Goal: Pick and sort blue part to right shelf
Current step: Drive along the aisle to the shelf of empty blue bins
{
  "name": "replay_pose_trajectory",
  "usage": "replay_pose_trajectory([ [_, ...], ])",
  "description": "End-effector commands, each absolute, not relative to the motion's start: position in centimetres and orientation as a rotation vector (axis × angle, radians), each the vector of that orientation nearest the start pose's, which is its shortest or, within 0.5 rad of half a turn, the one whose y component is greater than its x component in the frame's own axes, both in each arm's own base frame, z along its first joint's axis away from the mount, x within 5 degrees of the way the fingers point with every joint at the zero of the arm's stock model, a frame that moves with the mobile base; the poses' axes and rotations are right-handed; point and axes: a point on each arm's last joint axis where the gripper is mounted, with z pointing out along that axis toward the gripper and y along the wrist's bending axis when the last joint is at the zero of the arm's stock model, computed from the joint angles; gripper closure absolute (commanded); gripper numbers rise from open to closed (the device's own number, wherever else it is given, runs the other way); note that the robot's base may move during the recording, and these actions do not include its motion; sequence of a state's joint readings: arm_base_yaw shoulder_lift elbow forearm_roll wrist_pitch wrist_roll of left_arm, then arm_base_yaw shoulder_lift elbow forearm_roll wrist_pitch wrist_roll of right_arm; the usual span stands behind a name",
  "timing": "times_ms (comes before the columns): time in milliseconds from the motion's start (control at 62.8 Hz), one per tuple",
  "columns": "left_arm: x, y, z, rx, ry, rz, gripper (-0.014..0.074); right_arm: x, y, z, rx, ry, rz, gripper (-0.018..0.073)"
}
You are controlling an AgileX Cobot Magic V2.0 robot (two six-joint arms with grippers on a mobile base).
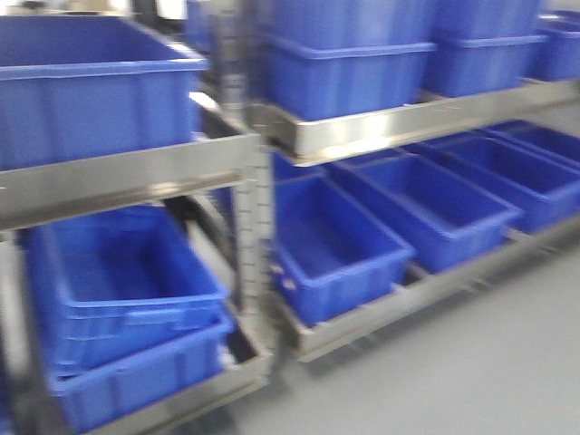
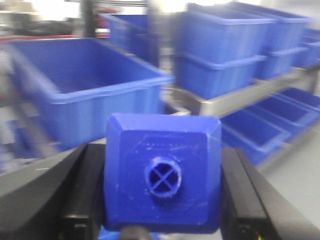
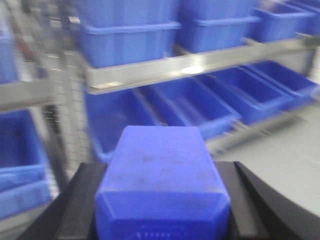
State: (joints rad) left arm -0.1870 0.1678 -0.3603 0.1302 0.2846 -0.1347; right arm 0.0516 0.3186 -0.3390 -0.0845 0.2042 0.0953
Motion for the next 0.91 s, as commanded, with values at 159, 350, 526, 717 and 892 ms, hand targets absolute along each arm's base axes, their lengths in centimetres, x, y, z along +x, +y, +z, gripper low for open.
replay_pose_trajectory([
  [159,5.18,-0.72,31.61,0.112,1.46,-0.134,0.019,8.13,0.29,30.57,-0.031,1.553,0.028,0.018],
  [350,5.18,-0.72,31.61,0.112,1.46,-0.134,0.019,8.13,0.29,30.57,-0.031,1.553,0.028,0.018],
  [526,5.18,-0.72,31.61,0.112,1.46,-0.134,0.019,8.13,0.29,30.57,-0.031,1.553,0.028,0.018],
  [717,5.18,-0.72,31.61,0.112,1.46,-0.134,0.019,8.13,0.29,30.57,-0.031,1.553,0.028,0.018],
  [892,5.18,-0.72,31.61,0.112,1.46,-0.134,0.019,8.13,0.29,30.57,-0.031,1.553,0.028,0.018],
])
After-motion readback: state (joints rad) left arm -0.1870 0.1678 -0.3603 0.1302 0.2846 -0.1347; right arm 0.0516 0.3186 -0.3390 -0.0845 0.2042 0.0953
